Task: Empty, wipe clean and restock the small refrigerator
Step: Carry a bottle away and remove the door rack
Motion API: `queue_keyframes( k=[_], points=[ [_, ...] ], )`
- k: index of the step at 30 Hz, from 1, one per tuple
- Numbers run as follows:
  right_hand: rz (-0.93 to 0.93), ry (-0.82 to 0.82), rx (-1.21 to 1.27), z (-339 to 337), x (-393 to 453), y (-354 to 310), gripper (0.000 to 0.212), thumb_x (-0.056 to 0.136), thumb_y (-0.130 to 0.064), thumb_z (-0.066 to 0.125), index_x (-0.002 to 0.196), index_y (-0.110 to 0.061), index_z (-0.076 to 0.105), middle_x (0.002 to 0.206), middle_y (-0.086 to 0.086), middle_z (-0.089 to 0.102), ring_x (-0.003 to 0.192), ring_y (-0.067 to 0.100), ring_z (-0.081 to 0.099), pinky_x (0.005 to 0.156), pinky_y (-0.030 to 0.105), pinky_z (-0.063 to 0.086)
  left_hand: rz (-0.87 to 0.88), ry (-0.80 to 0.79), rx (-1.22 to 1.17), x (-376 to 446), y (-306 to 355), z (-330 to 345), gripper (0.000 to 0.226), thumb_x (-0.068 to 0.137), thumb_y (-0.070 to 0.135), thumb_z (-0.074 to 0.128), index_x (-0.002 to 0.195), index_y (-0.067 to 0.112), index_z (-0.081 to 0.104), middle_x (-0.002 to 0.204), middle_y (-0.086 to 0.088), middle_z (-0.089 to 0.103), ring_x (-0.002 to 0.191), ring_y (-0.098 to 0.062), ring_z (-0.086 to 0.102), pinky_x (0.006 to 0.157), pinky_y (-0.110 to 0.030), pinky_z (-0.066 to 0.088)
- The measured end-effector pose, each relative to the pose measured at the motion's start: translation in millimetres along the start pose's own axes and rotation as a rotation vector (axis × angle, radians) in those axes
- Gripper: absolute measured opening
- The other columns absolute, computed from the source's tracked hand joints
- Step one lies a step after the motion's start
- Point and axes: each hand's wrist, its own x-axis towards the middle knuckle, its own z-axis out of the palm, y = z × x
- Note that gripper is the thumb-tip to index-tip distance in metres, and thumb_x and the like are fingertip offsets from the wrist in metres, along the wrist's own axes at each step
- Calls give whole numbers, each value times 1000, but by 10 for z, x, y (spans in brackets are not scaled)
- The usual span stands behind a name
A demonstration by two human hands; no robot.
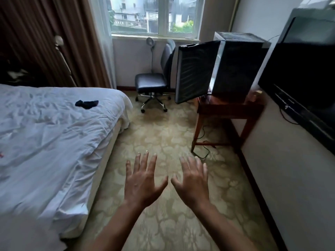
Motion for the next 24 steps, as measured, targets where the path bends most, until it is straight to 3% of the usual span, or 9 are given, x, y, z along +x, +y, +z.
queue_keyframes(
  k=[7,12,18,24],
  points=[
    [-76,-26,44,279,1385,107,79,85,-62,31,157,-28,32,162,3,34,155,30,18,125,57,11,-70,16,28,1235,-95,189,94,85,82,22,163,30,15,171,-4,14,158,-25,4,125,-55,-2],
    [-142,-62,68,223,2405,242,75,91,-57,47,157,-28,29,163,3,32,155,29,15,125,56,8,-130,29,48,2206,13,172,96,82,81,16,163,30,14,171,-4,12,158,-24,3,126,-55,-1],
    [-217,-49,79,272,3466,271,80,83,-61,30,156,-27,30,163,3,31,155,29,14,124,57,10,-194,61,76,3122,-109,248,95,83,81,19,163,28,18,171,-3,14,158,-24,4,125,-54,-1],
    [-241,-105,84,621,4340,147,74,91,-52,53,156,-26,30,164,3,30,156,26,13,126,55,9,-238,46,52,3906,-432,414,95,83,80,18,163,29,15,171,-3,10,158,-24,1,123,-50,-9]
  ],
)
